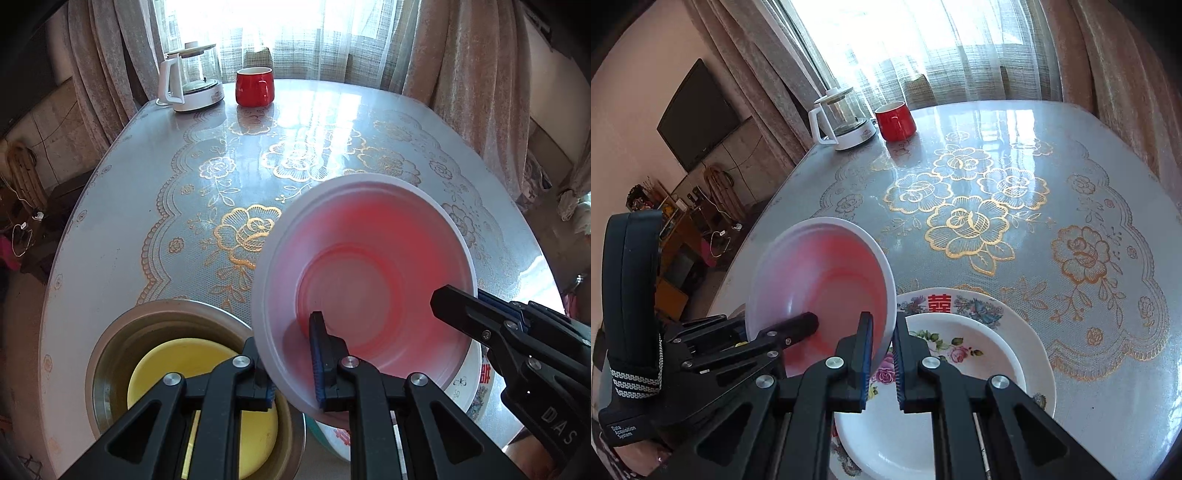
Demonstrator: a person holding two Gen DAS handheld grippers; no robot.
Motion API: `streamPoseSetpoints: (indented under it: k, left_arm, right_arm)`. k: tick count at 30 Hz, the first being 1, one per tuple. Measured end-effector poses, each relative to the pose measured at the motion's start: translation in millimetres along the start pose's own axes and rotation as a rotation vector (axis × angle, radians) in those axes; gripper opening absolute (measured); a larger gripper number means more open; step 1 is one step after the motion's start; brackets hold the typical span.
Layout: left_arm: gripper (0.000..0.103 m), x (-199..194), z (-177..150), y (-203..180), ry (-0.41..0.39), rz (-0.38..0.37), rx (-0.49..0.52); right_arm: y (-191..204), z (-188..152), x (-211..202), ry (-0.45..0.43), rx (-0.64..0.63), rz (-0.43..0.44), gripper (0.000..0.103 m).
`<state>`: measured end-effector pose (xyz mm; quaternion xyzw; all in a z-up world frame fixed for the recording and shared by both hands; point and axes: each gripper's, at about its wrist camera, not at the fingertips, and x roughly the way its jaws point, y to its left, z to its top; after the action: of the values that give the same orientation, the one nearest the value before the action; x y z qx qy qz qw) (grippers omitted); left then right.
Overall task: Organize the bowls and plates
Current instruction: 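Lift and carry the red bowl with both grippers over the steel basin, then lower the red bowl into the steel basin onto the yellow bowl and open both grippers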
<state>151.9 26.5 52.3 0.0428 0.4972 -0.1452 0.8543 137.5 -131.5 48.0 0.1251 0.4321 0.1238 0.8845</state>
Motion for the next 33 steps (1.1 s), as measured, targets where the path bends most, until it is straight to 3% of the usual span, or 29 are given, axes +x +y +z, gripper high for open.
streamPoseSetpoints:
  k: [22,33]
  left_arm:
    - [0.015,-31.7,-65.3,47.8,-0.013,0.085,-0.076]
    - [0.016,-28.1,-74.5,85.2,0.007,0.085,-0.085]
  right_arm:
    - [65.0,-48.1,8.2,0.063,-0.127,0.065,0.011]
    - [103.3,-53.6,29.5,0.106,-0.179,0.083,0.013]
